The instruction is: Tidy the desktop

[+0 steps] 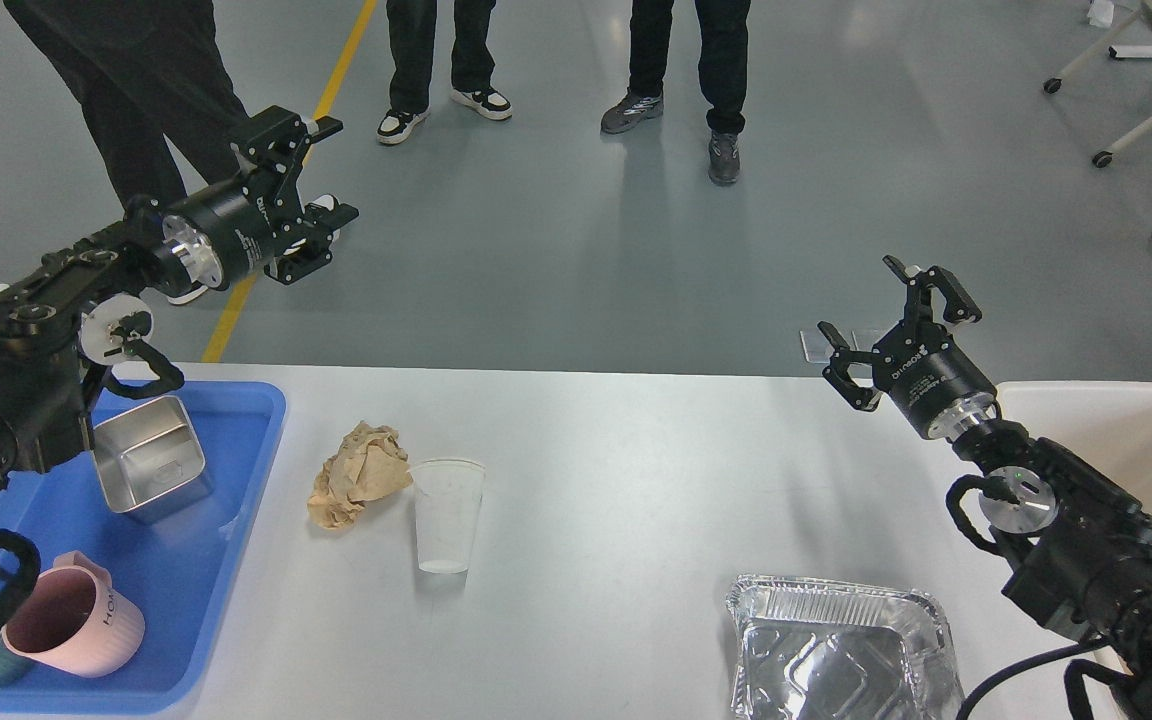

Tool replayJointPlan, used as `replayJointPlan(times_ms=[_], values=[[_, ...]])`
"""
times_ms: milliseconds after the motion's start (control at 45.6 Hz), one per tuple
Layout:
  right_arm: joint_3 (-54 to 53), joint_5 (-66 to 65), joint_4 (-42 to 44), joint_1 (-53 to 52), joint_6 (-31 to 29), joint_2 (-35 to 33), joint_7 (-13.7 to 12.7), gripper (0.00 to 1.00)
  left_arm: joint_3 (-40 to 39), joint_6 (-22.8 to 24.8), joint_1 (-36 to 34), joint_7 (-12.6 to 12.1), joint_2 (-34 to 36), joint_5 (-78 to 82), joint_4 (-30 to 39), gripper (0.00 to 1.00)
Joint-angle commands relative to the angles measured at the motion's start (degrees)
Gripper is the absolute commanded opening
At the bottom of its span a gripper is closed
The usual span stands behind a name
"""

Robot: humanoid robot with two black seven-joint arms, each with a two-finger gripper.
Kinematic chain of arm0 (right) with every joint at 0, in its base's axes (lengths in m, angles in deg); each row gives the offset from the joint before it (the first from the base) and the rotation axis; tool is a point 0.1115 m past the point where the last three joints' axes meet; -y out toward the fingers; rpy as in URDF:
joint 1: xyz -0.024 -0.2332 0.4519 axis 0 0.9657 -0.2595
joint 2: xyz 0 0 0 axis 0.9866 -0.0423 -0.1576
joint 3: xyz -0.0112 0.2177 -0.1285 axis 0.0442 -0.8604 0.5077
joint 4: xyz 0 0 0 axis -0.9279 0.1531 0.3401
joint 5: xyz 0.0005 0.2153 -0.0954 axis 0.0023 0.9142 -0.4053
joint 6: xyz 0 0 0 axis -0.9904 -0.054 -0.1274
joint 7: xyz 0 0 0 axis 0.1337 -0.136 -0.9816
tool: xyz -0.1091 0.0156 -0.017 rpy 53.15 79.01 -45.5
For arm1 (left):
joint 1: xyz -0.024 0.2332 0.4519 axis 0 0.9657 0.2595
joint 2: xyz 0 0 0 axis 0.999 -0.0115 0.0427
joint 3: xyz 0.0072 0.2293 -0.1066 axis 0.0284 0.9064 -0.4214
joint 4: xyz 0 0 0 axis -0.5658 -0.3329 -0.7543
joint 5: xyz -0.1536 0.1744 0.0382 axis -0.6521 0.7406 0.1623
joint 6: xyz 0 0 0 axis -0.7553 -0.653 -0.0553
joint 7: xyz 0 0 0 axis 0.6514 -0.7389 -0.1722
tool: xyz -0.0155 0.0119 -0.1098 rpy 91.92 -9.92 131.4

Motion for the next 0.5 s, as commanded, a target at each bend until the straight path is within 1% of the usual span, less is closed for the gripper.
replayJointPlan(times_ms=[0,66,154,241,263,285,483], values=[[0.0,0.0,0.2,-0.1,0.1,-0.9,0.0,1.00,-8.9,3.7,5.9,-4.9,-4.2,-0.9,-1.2,0.97],[0.0,0.0,0.7,-0.3,0.2,-1.0,0.0,1.00,-12.8,3.3,7.7,-7.3,-6.0,-1.0,-2.9,0.97],[-0.1,0.0,0.8,-0.2,0.3,-1.7,0.0,1.00,-18.5,4.0,9.6,-8.8,-7.6,-1.0,-3.8,0.97],[-0.1,0.1,0.9,-0.3,0.5,-2.0,0.0,1.00,-23.2,4.1,11.1,-9.0,-9.3,-1.0,-3.9,0.97],[-0.1,0.1,0.9,-0.3,0.5,-2.0,0.0,1.00,-23.2,4.1,11.1,-9.0,-9.4,-1.0,-3.9,0.97],[-0.1,0.1,1.0,-0.3,0.6,-2.0,0.0,1.00,-26.0,4.1,11.9,-9.2,-10.2,-1.0,-3.9,0.97],[-0.1,0.1,1.0,-0.2,0.6,-2.0,0.0,1.00,-26.8,4.6,12.6,-9.3,-11.0,-1.0,-3.9,0.97]])
